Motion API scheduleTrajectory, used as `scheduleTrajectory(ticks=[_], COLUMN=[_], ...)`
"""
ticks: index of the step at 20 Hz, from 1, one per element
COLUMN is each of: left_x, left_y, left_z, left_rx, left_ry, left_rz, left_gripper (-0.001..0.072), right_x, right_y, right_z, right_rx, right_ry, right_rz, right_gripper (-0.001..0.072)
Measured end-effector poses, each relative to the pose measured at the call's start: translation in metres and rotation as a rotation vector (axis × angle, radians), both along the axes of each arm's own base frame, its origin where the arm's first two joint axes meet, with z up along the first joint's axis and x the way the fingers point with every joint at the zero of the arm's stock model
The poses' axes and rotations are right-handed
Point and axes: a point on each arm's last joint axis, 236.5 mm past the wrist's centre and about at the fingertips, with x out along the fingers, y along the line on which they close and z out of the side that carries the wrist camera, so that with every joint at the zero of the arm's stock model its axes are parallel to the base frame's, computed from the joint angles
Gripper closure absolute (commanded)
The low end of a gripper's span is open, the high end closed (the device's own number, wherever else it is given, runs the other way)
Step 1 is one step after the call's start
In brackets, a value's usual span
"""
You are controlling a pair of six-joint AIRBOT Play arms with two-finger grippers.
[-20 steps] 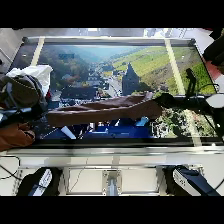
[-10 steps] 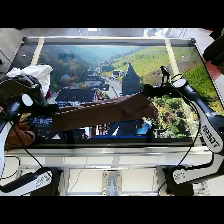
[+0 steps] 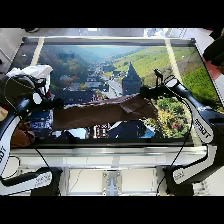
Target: Fold the shirts.
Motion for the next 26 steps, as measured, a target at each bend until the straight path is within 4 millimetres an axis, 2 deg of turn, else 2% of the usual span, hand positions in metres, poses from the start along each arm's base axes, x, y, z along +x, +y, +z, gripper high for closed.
scheduleTrajectory(ticks=[1, 4, 7, 8, 10, 12, 14, 15, 17, 20, 23, 26], left_x=[0.006, 0.018, 0.021, 0.021, 0.019, 0.019, 0.023, 0.026, 0.032, 0.038, 0.036, 0.034], left_y=[0.001, 0.003, -0.002, -0.009, -0.028, -0.056, -0.085, -0.099, -0.124, -0.155, -0.17, -0.175], left_z=[0.01, 0.046, 0.083, 0.094, 0.106, 0.11, 0.109, 0.107, 0.101, 0.09, 0.083, 0.08], left_rx=[-0.006, -0.015, -0.022, -0.024, -0.024, -0.029, -0.034, -0.035, -0.036, -0.034, -0.032, -0.03], left_ry=[-0.028, -0.119, -0.202, -0.227, -0.246, -0.241, -0.216, -0.197, -0.149, -0.095, -0.062, -0.042], left_rz=[0.015, 0.043, 0.04, 0.025, -0.031, -0.101, -0.173, -0.207, -0.265, -0.332, -0.364, -0.378], left_gripper=[0.0116, 0.0116, 0.0116, 0.0116, 0.0116, 0.0116, 0.0116, 0.0116, 0.0116, 0.0116, 0.0116, 0.0116], right_x=[0.0, -0.005, -0.016, -0.021, -0.032, -0.043, -0.047, -0.048, -0.045, -0.04, -0.034, -0.03], right_y=[0.0, -0.014, -0.058, -0.076, -0.113, -0.14, -0.155, -0.157, -0.152, -0.133, -0.118, -0.107], right_z=[0.011, 0.057, 0.103, 0.111, 0.113, 0.098, 0.077, 0.063, 0.039, 0.003, -0.018, -0.026], right_rx=[-0.007, -0.059, -0.141, -0.161, -0.178, -0.154, -0.089, -0.044, 0.05, 0.218, 0.339, 0.377], right_ry=[-0.015, -0.072, -0.106, -0.1, -0.046, 0.033, 0.111, 0.152, 0.208, 0.271, 0.294, 0.295], right_rz=[0.018, 0.07, 0.041, 0.011, -0.065, -0.128, -0.179, -0.195, -0.194, -0.167, -0.148, -0.121], right_gripper=[0.0601, 0.0274, 0.0252, 0.0224, 0.0221, 0.0137, 0.0037, 0.0037, 0.0037, 0.0037, 0.0038, 0.0043])
